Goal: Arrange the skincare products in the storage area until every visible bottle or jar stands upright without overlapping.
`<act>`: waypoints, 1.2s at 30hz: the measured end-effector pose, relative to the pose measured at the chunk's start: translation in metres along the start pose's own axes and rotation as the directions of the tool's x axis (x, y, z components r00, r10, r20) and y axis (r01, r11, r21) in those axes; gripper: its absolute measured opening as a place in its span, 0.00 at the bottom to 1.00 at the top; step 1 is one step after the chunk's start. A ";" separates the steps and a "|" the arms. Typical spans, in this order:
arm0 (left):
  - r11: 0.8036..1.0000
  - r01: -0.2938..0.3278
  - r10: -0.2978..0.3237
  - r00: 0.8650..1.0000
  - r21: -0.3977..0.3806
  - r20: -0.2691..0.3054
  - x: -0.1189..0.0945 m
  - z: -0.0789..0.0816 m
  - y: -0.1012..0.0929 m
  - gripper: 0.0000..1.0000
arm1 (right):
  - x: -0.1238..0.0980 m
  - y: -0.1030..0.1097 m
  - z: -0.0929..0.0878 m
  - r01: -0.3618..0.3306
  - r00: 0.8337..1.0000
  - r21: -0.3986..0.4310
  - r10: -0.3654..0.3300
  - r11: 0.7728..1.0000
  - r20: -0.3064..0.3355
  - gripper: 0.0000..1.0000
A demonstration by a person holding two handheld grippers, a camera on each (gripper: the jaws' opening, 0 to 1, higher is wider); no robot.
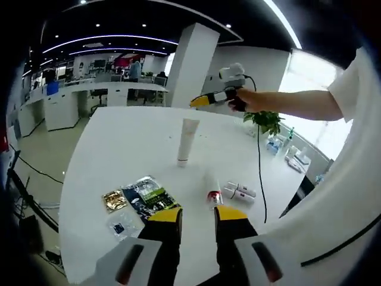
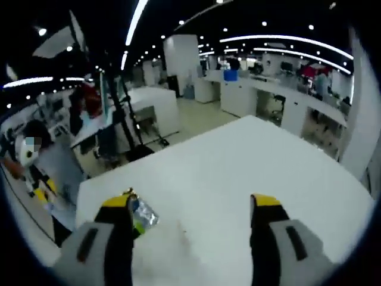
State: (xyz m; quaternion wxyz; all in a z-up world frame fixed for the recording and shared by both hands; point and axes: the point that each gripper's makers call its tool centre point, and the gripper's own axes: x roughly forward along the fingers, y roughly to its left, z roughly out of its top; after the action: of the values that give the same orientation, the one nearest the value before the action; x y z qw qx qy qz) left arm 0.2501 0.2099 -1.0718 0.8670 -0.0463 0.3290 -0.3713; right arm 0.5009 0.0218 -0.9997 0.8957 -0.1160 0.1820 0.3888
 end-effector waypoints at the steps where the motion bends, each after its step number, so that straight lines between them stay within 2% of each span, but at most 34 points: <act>1: 1.000 0.006 -0.006 1.000 0.015 -0.014 0.003 -0.002 0.000 0.23 | -0.008 0.010 0.006 -0.005 0.999 -0.015 0.005 1.000 0.050 0.80; 3: 1.000 0.004 -0.003 1.000 0.025 -0.029 0.006 -0.003 0.000 0.24 | -0.018 0.022 0.008 0.006 0.997 -0.023 -0.004 1.000 0.078 0.82; 4: 1.000 0.009 -0.008 0.999 0.022 -0.036 0.008 -0.004 -0.001 0.25 | -0.024 0.028 0.012 0.035 0.993 -0.038 -0.031 0.999 0.110 0.84; 6: 1.000 0.012 -0.010 0.999 0.025 -0.042 0.011 -0.006 -0.001 0.26 | -0.031 0.032 0.015 0.056 0.989 0.005 -0.056 0.998 0.139 0.86; 7: 1.000 0.010 -0.009 0.999 0.027 -0.044 0.012 -0.006 -0.001 0.27 | -0.037 0.043 0.018 0.050 0.984 0.027 -0.054 0.998 0.168 0.87; 8: 0.999 0.008 -0.007 0.999 0.031 -0.046 0.013 -0.006 -0.002 0.27 | -0.042 0.054 0.023 0.058 0.977 0.008 -0.058 0.998 0.205 0.87; 10: 0.999 0.001 0.002 0.998 0.050 -0.060 0.016 -0.010 0.000 0.27 | -0.050 0.076 0.025 0.060 0.972 -0.043 -0.049 0.997 0.231 0.86; 12: 0.999 -0.009 0.013 0.997 0.052 -0.082 0.018 -0.015 0.001 0.27 | -0.055 0.106 0.022 0.037 0.973 -0.043 -0.026 0.998 0.230 0.85; 13: 0.999 -0.010 0.014 0.997 0.045 -0.077 0.018 -0.016 0.002 0.27 | -0.055 0.125 0.020 -0.001 0.974 -0.043 0.011 0.999 0.226 0.85; 14: 0.999 -0.010 0.013 0.997 0.039 -0.074 0.019 -0.016 0.002 0.28 | -0.054 0.132 0.019 -0.018 0.974 -0.040 0.027 0.999 0.226 0.85; 15: 1.000 -0.016 0.016 0.997 0.008 -0.070 0.018 -0.018 0.002 0.30 | -0.052 0.152 0.015 -0.065 0.972 -0.012 0.066 0.998 0.226 0.85; 16: 1.000 -0.018 0.017 0.999 -0.014 -0.050 0.017 -0.016 0.001 0.31 | -0.047 0.171 0.009 -0.142 0.966 -0.003 0.140 0.990 0.216 0.84; 18: 0.999 0.000 -0.001 1.000 -0.041 -0.029 0.012 -0.017 -0.002 0.29 | -0.041 0.188 0.002 -0.178 0.964 -0.016 0.177 0.984 0.201 0.83; 19: 0.999 0.000 -0.001 1.000 -0.043 -0.031 0.009 -0.020 -0.002 0.29 | -0.039 0.199 -0.001 -0.226 0.954 -0.012 0.224 0.974 0.201 0.80; 20: 0.999 -0.005 0.004 0.999 -0.047 -0.036 0.007 -0.024 -0.001 0.28 | -0.039 0.217 0.002 -0.308 0.926 0.026 0.294 0.951 0.235 0.79; 22: 0.996 -0.019 0.015 0.999 -0.081 -0.051 0.003 -0.033 0.001 0.27 | -0.036 0.228 0.003 -0.346 0.914 0.062 0.321 0.936 0.248 0.80; 23: 0.994 -0.014 0.009 0.999 -0.105 -0.050 0.002 -0.035 0.000 0.27 | -0.035 0.232 0.001 -0.357 0.913 0.057 0.336 0.932 0.232 0.80; 25: 0.995 -0.019 0.016 0.999 -0.101 -0.036 0.000 -0.036 0.001 0.27 | -0.032 0.234 0.000 -0.357 0.915 0.062 0.335 0.932 0.226 0.81; 27: 0.996 -0.041 0.037 0.998 -0.083 -0.045 -0.002 -0.038 0.003 0.27 | -0.031 0.244 -0.008 -0.394 0.906 0.075 0.373 0.916 0.198 0.83; 31: 0.997 -0.035 0.031 0.998 -0.073 -0.054 0.002 -0.039 0.000 0.24 | -0.036 0.247 -0.017 -0.389 0.912 0.067 0.373 0.919 0.174 0.85; 33: 0.997 -0.020 0.015 0.997 -0.068 -0.071 0.005 -0.041 -0.003 0.22 | -0.043 0.243 -0.022 -0.367 0.921 0.078 0.351 0.927 0.170 0.85; 34: 0.998 0.000 -0.005 0.997 -0.060 -0.083 0.009 -0.042 -0.006 0.21 | -0.047 0.237 -0.025 -0.340 0.931 0.110 0.318 0.934 0.177 0.84; 36: 0.999 0.030 -0.034 0.995 -0.045 -0.094 0.012 -0.042 -0.011 0.18 | -0.052 0.232 -0.029 -0.320 0.939 0.142 0.294 0.937 0.179 0.83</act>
State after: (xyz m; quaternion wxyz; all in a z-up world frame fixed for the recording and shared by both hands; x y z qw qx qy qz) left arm 0.2239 0.2010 -1.1077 0.8432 -0.0526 0.3768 -0.3797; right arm 0.2892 0.1331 -1.0198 0.8417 0.0209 0.1603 0.5152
